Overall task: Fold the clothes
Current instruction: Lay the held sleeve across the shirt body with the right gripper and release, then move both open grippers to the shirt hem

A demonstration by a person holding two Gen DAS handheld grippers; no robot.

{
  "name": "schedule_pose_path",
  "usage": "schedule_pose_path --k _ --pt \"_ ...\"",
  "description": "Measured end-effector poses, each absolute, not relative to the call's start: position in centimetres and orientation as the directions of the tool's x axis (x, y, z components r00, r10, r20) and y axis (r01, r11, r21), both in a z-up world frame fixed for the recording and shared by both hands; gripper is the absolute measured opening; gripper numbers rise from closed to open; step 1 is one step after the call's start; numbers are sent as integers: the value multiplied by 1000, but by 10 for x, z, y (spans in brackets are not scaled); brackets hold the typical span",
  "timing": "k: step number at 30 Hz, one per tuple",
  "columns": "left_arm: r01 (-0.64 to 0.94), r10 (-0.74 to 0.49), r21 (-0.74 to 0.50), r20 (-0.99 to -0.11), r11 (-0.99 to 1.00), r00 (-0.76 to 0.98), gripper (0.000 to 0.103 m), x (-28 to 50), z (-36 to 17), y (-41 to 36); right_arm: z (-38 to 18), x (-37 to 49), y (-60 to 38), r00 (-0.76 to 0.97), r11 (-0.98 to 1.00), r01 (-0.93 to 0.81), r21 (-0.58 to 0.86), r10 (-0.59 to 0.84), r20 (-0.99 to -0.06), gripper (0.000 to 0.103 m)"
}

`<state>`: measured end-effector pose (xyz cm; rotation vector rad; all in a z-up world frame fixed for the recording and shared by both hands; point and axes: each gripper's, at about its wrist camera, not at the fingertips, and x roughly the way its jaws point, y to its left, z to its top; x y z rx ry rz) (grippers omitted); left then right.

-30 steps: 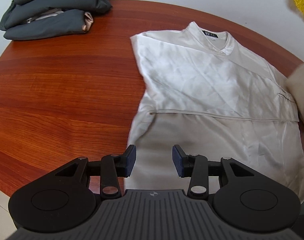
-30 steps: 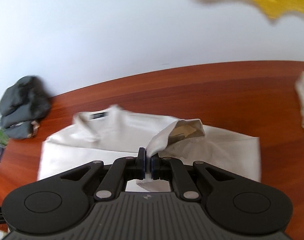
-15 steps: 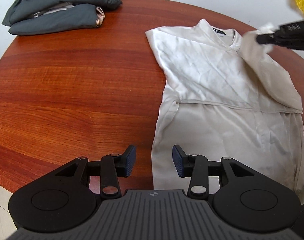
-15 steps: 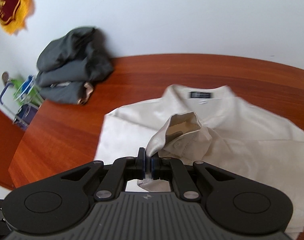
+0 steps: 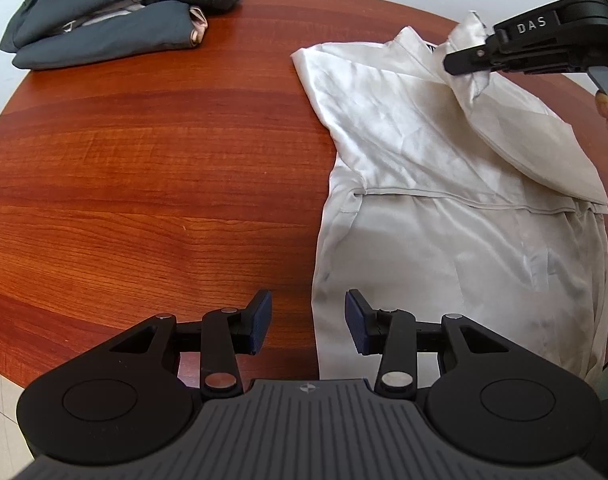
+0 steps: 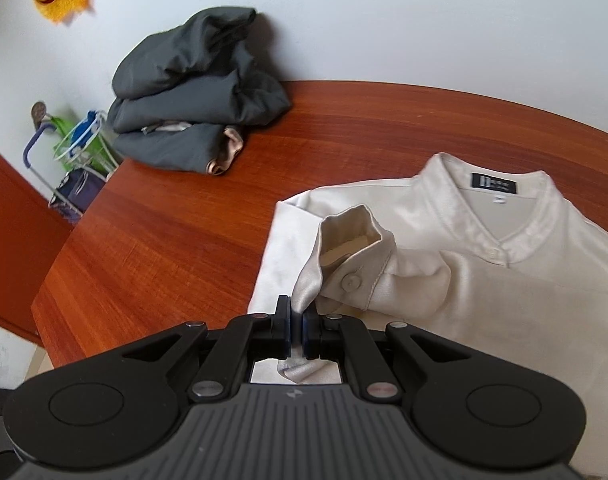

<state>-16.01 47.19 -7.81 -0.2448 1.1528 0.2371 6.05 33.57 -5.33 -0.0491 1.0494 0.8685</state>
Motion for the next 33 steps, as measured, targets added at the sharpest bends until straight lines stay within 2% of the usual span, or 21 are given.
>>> schedule_pose_path --k 1,5,22,33 --pt "-309 59 -69 -920 949 386 44 -160 -78 471 -54 60 338 205 675 -650 350 599 -774 8" --pt "-318 61 -68 -923 946 380 44 -160 -79 472 -55 57 345 208 666 -664 339 600 -772 33" --pt "-251 25 -75 -927 965 374 44 -164 -92 473 -39 40 295 261 702 -630 333 595 -760 38" --pt "-108 -30 -72 -938 992 345 44 -193 -108 466 -32 -8 183 378 832 -500 242 461 -803 44"
